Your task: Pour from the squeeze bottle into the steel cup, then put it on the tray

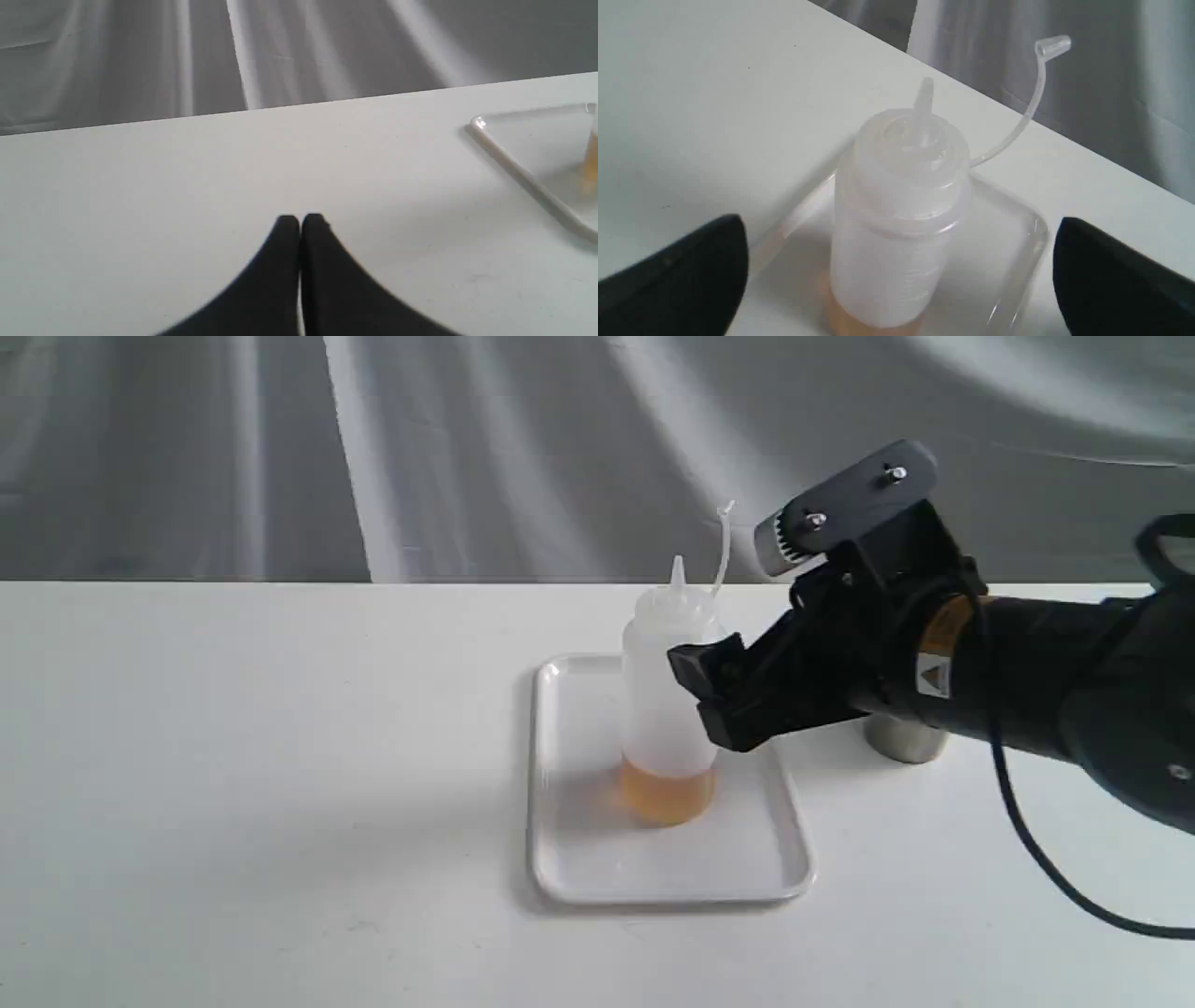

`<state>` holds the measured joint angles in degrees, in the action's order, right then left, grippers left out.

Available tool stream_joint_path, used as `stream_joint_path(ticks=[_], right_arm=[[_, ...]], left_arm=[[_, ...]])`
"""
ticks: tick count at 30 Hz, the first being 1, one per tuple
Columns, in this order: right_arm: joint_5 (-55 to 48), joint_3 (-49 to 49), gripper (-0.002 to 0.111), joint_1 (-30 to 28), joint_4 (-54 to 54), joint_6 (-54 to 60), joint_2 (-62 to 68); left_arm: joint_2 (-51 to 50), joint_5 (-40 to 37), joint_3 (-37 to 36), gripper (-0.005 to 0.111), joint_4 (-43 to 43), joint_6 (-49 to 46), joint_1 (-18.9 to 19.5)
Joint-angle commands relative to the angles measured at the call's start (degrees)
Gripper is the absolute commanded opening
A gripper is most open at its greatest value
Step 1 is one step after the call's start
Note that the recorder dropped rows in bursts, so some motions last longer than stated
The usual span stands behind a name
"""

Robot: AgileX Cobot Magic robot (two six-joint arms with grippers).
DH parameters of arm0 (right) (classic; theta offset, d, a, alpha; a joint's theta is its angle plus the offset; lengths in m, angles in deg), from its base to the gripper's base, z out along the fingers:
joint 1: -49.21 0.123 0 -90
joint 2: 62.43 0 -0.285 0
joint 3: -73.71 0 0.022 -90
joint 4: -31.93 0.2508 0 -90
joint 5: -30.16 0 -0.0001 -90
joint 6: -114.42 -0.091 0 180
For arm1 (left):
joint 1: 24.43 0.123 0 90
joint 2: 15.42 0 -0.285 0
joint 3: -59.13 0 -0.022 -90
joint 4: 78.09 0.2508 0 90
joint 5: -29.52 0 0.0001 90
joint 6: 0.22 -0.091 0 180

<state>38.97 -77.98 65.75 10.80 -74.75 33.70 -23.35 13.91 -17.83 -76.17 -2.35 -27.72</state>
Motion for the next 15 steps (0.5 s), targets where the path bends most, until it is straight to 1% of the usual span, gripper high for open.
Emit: stream_joint_path(ticks=[1, 9, 11, 15], right_arm=[[-0.53, 3.33, 0.087, 0.05, -0.31, -0.01, -5.03], [-0.53, 10.6, 0.087, 0.05, -0.31, -1.98, -18.14], [-0.53, 12.72, 0.087, 0.05, -0.31, -3.85, -21.59], [-0.53, 17.62, 0.087, 0.05, 0.13, -11.35, -29.84]], left_arm=[[0.15, 0.39, -0.25, 0.0, -0.04, 0.15, -0.33], [0.15, 0.39, -0.25, 0.0, -0.04, 0.27, -0.33], [0.15, 0.39, -0.25, 0.0, -0.04, 0.27, -0.33], [0.15, 0.39, -0.25, 0.0, -0.04, 0.17, -0.33]])
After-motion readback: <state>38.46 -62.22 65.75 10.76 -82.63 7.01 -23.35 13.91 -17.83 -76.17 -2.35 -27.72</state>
